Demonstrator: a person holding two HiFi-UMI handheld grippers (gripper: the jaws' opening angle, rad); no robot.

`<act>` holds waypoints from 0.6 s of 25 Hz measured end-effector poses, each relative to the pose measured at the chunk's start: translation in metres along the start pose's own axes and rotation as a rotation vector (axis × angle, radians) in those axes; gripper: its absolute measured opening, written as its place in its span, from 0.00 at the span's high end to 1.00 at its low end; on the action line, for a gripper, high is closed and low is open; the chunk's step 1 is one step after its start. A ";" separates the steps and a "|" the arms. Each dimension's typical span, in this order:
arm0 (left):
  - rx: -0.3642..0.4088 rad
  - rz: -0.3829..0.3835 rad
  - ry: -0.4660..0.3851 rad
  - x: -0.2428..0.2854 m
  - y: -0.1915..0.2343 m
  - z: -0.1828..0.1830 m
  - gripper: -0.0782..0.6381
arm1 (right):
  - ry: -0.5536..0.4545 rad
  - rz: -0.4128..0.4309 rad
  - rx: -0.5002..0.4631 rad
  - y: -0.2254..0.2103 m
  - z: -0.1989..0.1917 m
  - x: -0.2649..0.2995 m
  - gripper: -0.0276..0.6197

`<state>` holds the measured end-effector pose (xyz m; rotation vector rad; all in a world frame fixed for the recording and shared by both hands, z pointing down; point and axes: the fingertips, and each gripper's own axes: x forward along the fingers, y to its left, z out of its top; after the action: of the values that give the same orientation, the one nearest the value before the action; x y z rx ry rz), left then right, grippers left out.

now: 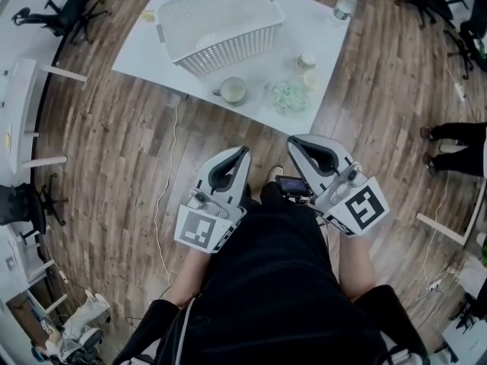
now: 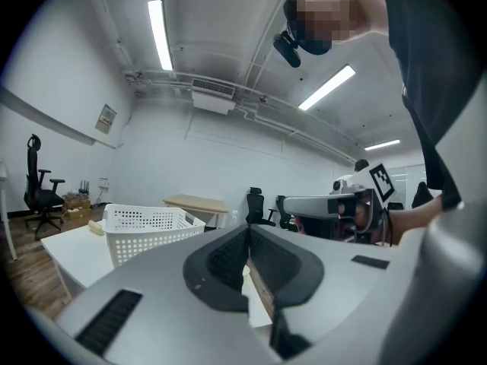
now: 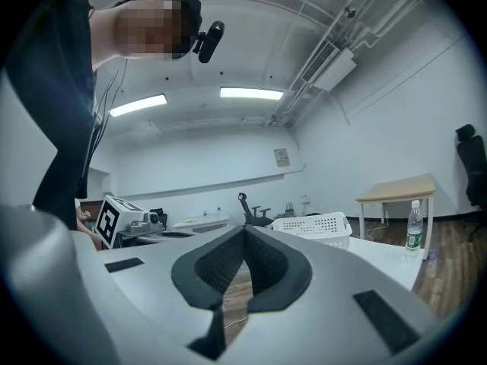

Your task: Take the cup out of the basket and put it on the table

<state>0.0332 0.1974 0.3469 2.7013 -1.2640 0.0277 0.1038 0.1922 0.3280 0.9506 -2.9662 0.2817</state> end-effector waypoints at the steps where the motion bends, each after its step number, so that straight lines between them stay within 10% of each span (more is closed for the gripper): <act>1: 0.005 -0.007 0.001 -0.003 -0.001 0.000 0.88 | -0.012 -0.002 0.004 0.005 0.001 0.000 0.92; 15: 0.045 -0.077 -0.005 -0.016 -0.005 0.020 0.88 | -0.015 -0.013 -0.016 0.031 0.016 0.014 0.92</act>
<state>0.0253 0.2095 0.3254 2.7882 -1.1729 0.0403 0.0755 0.2063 0.3078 0.9737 -2.9698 0.2506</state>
